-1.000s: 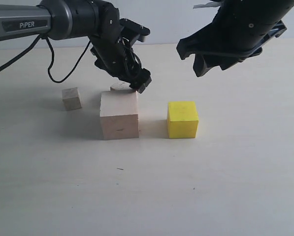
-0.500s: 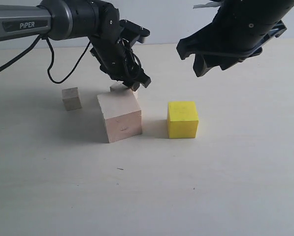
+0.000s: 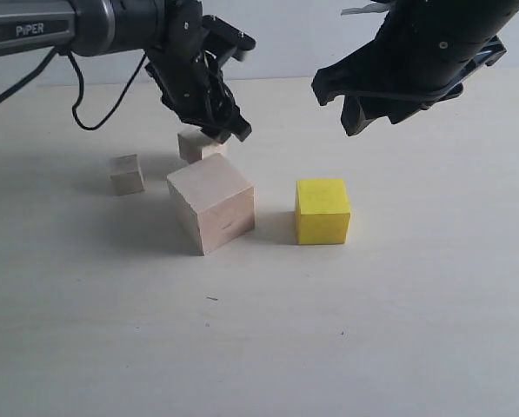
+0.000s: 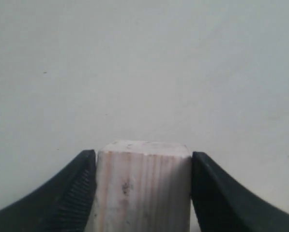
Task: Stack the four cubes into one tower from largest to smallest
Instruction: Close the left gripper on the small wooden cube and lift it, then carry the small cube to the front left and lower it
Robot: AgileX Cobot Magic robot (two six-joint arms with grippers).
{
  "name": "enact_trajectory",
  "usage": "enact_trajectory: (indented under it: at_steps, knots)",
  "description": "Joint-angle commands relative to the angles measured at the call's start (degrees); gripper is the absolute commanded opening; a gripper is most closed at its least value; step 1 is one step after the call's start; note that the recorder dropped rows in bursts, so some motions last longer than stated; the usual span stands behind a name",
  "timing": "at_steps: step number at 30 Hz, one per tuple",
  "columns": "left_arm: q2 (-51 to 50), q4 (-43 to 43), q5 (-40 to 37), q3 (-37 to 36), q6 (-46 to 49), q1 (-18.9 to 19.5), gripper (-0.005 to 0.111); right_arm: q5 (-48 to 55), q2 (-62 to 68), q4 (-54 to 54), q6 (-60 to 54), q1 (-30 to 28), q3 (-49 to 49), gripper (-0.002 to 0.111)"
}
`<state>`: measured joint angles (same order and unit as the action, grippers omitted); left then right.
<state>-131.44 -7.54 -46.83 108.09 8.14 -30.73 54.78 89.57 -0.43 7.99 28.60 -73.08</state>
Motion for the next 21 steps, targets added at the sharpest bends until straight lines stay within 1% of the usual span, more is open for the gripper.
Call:
enact_trajectory:
  at_steps: [1,4,5,6,8,9,12,19,21]
  knots:
    - [3.73,-0.69,-1.51,0.51,-2.26,2.43,0.000,-0.48,-0.10,-0.04,-0.08,0.08,-0.49,0.050]
    - [4.64,0.16,-7.73,0.51,-2.79,5.75,0.000,-0.48,-0.10,-0.04,-0.08,0.08,-0.49,0.050]
    - [4.98,1.58,-9.98,0.51,-2.79,6.66,0.000,-0.48,-0.10,-0.04,-0.08,0.08,-0.49,0.050]
    - [6.05,4.72,-12.92,0.51,-2.23,8.26,0.000,-0.48,-0.10,-0.04,-0.08,0.08,-0.49,0.050]
    - [7.89,6.58,-15.92,-0.27,-1.87,9.64,0.000,-0.38,-0.10,-0.04,-0.07,0.08,-0.49,0.050]
    - [9.20,6.68,-16.08,-1.07,-1.87,10.04,0.000,-0.38,-0.10,-0.04,-0.07,0.08,-0.49,0.050]
    - [13.62,7.54,-14.87,-6.04,-2.10,11.12,0.000,-0.27,-0.10,-0.04,-0.07,0.08,-0.49,0.050]
    - [23.53,13.93,-5.14,-28.49,-2.10,11.73,0.000,-0.74,-0.10,-0.04,-0.07,0.08,-0.49,0.050]
    - [24.89,16.45,-1.80,-33.09,-2.10,11.73,0.000,-1.33,-0.10,-0.04,-0.07,0.08,-0.49,0.050]
